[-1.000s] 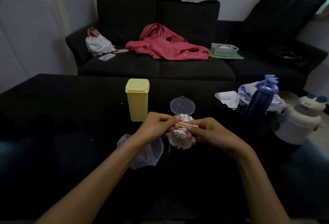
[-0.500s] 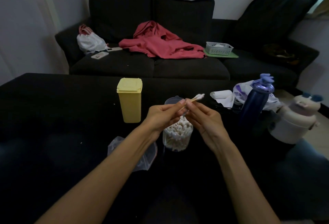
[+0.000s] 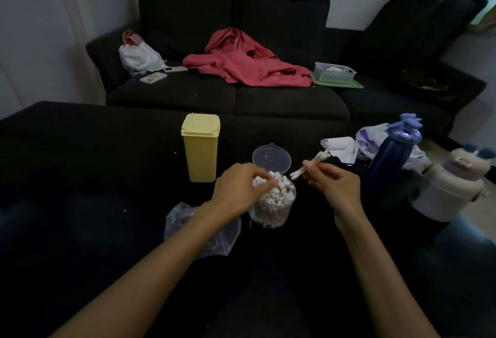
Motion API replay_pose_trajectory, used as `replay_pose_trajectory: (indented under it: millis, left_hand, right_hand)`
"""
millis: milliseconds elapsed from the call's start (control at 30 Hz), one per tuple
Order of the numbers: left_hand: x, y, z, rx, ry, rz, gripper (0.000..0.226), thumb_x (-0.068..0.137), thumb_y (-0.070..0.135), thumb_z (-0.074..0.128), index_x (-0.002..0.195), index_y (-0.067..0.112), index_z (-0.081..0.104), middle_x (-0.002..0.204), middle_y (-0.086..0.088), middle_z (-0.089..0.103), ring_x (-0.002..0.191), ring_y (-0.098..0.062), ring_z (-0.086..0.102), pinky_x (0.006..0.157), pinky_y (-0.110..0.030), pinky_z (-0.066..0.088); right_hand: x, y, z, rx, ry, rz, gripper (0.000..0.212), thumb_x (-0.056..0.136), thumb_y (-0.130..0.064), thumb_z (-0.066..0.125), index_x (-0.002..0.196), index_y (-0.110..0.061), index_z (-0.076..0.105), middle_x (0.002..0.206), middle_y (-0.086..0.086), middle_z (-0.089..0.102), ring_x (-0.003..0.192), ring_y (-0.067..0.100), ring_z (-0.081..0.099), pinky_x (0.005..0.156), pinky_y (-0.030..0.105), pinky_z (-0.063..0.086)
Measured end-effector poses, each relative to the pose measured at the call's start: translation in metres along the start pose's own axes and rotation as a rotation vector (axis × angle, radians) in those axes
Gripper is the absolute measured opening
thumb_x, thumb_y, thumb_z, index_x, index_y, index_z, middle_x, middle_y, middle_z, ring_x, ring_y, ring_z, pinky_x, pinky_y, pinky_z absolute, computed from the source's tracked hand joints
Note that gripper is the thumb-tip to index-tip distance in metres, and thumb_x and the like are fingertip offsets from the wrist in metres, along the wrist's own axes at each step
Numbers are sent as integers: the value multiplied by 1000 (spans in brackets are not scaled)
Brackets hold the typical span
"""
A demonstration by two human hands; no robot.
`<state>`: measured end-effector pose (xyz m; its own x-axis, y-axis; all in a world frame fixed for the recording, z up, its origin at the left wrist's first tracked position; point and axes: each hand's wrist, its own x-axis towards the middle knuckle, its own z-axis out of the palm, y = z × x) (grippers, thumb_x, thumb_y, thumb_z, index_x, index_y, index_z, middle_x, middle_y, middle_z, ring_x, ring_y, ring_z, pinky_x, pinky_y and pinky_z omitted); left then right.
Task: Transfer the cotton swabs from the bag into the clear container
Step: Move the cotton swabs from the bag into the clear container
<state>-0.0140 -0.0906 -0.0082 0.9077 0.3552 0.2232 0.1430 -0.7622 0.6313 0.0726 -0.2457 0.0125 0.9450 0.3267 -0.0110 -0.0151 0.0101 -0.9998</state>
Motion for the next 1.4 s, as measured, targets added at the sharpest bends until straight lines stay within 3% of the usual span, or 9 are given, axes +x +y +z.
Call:
replay_pose_trajectory:
  millis: [100, 300, 433, 600, 700, 833, 1033, 1233, 1400]
  left_hand:
    - [-12, -1, 3, 381, -109, 265, 25, 85, 47, 62, 107, 36, 68, 114, 11, 62, 105, -11, 49, 84, -30, 39]
    - [-14, -14, -19, 490, -162, 351, 21, 88, 35, 61, 108, 38, 65, 124, 14, 54, 119, -8, 39, 92, -25, 32]
    - [-17, -23, -32, 339, -131, 143, 37, 88, 29, 63, 124, 34, 57, 135, 9, 49, 127, -11, 37, 102, -29, 32]
    - [-9, -31, -15, -90, -180, -358, 59, 87, 36, 64, 138, 15, 45, 134, -6, 54, 122, -22, 53, 103, -42, 43]
    - [-7, -38, -8, -230, -220, -388, 40, 86, 31, 67, 121, 13, 63, 116, -6, 67, 110, -22, 61, 101, -45, 45]
    - [-5, -37, -16, -364, -294, -410, 40, 88, 22, 65, 125, 6, 61, 121, -10, 65, 113, -20, 60, 102, -34, 45]
    - [3, -33, -24, -332, -366, -394, 35, 89, 13, 63, 123, 3, 61, 121, -10, 64, 100, -12, 55, 73, -12, 44]
    - [6, -33, -24, -286, -387, -368, 33, 89, 14, 64, 120, 3, 63, 117, -11, 65, 99, -12, 55, 77, -17, 45]
    - [7, -36, -21, -294, -380, -353, 34, 89, 17, 65, 119, 2, 65, 102, -6, 64, 86, -8, 57, 71, -15, 44]
  right_hand:
    - [3, 9, -5, -17, -11, 28, 15, 80, -16, 70, 94, -10, 71, 85, 3, 72, 80, 10, 68, 73, 20, 54]
    - [-1, 11, -9, -41, -202, -3, 13, 82, -15, 68, 94, -14, 71, 92, 4, 74, 88, 11, 70, 77, 21, 54]
    - [-6, 8, -7, -39, -255, -77, 8, 81, -13, 69, 88, -17, 71, 87, 3, 75, 83, 10, 71, 71, 16, 55]
    - [-7, 13, 5, -325, -364, -307, 11, 80, -14, 70, 90, -17, 72, 87, -6, 73, 82, 1, 69, 72, 11, 52]
    - [-3, 19, 14, -388, -437, -383, 16, 79, -11, 71, 95, -9, 73, 91, -1, 73, 85, 5, 69, 77, 15, 54]
    - [1, 25, 23, -267, -509, -353, 11, 79, -7, 71, 87, -13, 74, 84, -1, 75, 83, 8, 71, 74, 16, 53]
    - [10, 25, 26, -400, -611, -306, 11, 80, -14, 71, 88, -22, 73, 87, -10, 74, 87, 5, 69, 75, 17, 53]
    - [19, 15, 31, -511, -784, -219, 13, 82, -15, 68, 92, -22, 72, 89, -5, 75, 88, 7, 70, 77, 17, 55]
    - [17, 24, 35, -498, -712, -232, 16, 77, -17, 73, 93, -18, 72, 87, 0, 75, 85, 9, 71, 76, 22, 57]
